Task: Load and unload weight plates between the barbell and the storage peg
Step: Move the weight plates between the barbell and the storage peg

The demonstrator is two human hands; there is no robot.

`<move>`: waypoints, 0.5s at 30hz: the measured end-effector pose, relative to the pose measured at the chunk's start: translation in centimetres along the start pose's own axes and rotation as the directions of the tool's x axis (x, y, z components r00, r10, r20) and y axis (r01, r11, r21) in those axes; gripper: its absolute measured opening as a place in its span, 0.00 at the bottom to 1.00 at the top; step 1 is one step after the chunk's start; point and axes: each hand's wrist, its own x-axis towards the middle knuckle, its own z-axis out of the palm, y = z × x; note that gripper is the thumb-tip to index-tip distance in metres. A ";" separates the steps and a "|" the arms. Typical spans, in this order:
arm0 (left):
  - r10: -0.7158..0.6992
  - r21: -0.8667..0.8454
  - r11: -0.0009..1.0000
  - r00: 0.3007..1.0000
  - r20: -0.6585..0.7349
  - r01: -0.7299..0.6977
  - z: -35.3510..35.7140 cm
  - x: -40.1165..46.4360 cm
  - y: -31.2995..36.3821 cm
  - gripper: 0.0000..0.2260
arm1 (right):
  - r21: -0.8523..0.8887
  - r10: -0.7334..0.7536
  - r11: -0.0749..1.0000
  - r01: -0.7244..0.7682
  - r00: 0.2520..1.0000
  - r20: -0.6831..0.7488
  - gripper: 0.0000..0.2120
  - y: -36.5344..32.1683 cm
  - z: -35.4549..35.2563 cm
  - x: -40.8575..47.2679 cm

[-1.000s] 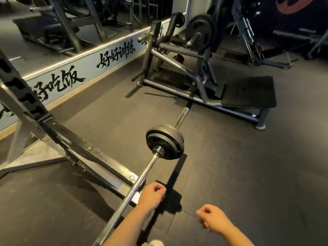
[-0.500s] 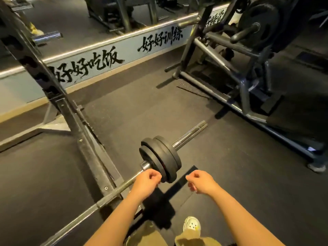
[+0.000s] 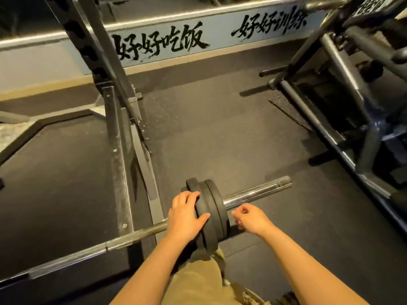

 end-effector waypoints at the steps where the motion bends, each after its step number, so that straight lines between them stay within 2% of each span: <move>1: 0.030 0.087 0.996 0.999 0.011 -0.031 0.0 1.2 0.4 0.33 | -0.015 0.021 1.000 -0.021 1.000 0.012 0.09 -0.3 -0.7 0.8; 3: 0.052 0.210 0.975 0.994 0.096 -0.071 0.1 3.2 1.0 0.40 | -0.051 0.055 0.997 -0.053 0.997 0.046 0.12 -1.0 -1.5 2.3; 7: -0.040 0.282 0.958 0.952 0.304 -0.049 1.6 4.6 0.7 0.50 | -0.061 0.099 0.994 -0.094 0.992 0.083 0.12 -2.4 -1.3 4.3; 10: -0.043 0.282 0.958 0.952 0.304 -0.047 2.5 4.3 0.2 0.49 | -0.085 0.141 0.988 -0.128 0.975 0.172 0.18 -2.7 -0.7 5.4; 13: -0.042 0.278 0.960 0.962 0.270 -0.037 2.8 4.5 0.0 0.46 | -0.138 0.150 0.983 -0.119 0.960 0.237 0.16 -3.0 -0.2 6.7; 15: -0.061 0.266 0.964 0.960 0.273 -0.015 2.8 4.7 0.1 0.45 | -0.177 0.158 0.978 -0.111 0.948 0.277 0.19 -3.3 -0.2 7.7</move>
